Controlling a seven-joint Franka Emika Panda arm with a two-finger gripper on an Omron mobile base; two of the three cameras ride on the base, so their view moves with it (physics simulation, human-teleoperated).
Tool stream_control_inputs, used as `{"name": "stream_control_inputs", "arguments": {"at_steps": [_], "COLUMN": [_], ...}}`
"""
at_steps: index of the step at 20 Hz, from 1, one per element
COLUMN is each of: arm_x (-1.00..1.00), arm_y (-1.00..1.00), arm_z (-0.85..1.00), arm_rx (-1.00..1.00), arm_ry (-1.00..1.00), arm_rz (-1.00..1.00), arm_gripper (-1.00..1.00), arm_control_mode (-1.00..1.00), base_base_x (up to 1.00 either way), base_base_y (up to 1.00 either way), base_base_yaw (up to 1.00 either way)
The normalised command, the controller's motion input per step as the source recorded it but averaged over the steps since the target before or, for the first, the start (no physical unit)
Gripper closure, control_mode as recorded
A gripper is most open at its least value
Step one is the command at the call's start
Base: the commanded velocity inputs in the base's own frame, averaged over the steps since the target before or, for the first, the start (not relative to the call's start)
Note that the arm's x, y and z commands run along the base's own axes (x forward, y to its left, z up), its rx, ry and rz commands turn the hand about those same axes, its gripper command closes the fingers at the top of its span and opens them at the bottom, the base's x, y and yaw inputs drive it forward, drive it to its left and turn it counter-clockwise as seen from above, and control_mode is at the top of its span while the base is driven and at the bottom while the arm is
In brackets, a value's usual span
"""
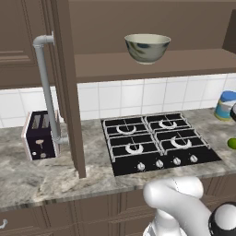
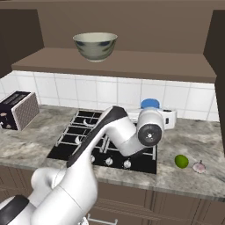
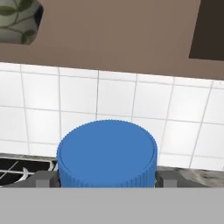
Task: Open the cabinet. Place the bowl and condiment on the counter. Then place the lime and garlic on the cutting board.
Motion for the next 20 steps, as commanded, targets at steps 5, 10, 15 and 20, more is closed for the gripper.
{"name": "stream_control_inputs", "arguments": {"at_steps": [5, 10, 15, 20], "arm_x": [0.35, 0.17, 0.19, 0.45], "arm_y": [-0.16, -0.38, -0.48, -0.21], "arm_z": [-0.05, 0.0, -0.06, -0.19], "arm_rx": [0.0, 0.0, 0.01, 0.0], "arm_ry": [0.01, 0.04, 0.01, 0.0], "arm_rz": [0.04, 0.05, 0.07, 0.08], "arm_gripper": [1.0, 1.0, 1.0, 1.0], "arm_control_mode": [-1.0, -1.0, -1.0, -1.0], "base_base_x": [0.0, 0.0, 0.0, 0.0], "base_base_y": [0.0, 0.0, 0.0, 0.0], "base_base_yaw": [0.0, 0.0, 0.0, 0.0]}}
